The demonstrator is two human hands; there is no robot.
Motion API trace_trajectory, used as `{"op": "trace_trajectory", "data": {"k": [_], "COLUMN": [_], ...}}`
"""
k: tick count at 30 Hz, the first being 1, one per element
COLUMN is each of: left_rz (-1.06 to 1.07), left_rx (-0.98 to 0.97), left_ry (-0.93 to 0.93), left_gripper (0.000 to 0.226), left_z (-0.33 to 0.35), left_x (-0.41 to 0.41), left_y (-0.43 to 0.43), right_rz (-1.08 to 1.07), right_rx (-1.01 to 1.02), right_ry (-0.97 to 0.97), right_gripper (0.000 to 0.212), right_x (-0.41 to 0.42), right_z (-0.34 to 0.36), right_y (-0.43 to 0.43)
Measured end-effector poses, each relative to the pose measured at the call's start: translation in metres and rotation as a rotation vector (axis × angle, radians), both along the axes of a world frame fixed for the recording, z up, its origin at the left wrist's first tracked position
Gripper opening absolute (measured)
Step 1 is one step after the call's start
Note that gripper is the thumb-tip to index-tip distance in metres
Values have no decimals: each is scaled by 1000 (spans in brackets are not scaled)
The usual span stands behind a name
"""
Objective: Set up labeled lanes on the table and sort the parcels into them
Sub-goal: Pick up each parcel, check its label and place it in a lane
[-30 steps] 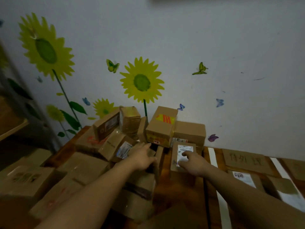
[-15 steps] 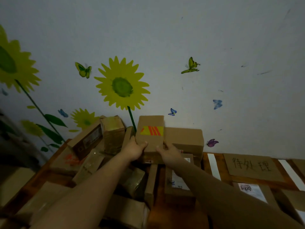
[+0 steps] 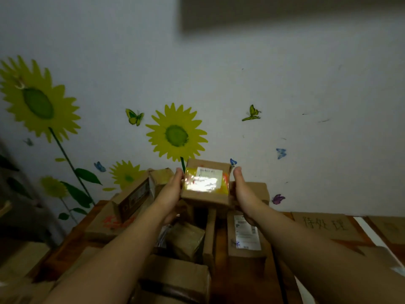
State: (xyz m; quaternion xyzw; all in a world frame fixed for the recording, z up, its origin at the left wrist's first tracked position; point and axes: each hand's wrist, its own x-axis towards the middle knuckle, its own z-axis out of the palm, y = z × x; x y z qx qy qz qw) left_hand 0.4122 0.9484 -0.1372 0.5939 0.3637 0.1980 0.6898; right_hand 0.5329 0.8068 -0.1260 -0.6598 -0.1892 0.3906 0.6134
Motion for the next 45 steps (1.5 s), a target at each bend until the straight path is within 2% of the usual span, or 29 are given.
{"op": "trace_trajectory", "data": {"k": [5,8,10,12,15,19,26,33,36,40,45], "left_rz": [-102,-122,-109,-102,-107,-63,-66,-104,-169,-340,-539], "left_rx": [69,44,21,29,79,159,251,351,374,389,318], "left_ry": [-40,-40,-68,-124,-220,-350,-487,-552,-528,-396,-292], "left_gripper": [49,42,34,35,52,62,61,63,58,55,61], "left_z": [13,21,21,21,21,29,50,68,69,53,31], "left_x": [-45,-78,-100,-120,-144,-160,-169,-129,-91,-24,53], "left_y": [-19,-40,-51,-61,-75,-94,-135,-201,-251,-350,-490], "right_rz": [-34,-40,-46,-39,-67,-73,-73,-143,-198,-184,-285], "right_rx": [38,114,156,147,155,242,294,307,233,94,-11], "right_ry": [-28,2,24,-47,-167,-252,-394,-460,-475,-541,-649], "right_gripper": [46,30,29,17,29,35,37,40,49,79,82], "right_x": [-44,-72,-91,-109,-134,-159,-169,-144,-116,-71,-26], "right_z": [20,26,27,30,34,39,59,72,70,54,26], "right_y": [-27,-43,-53,-62,-75,-97,-139,-212,-270,-372,-515]}}
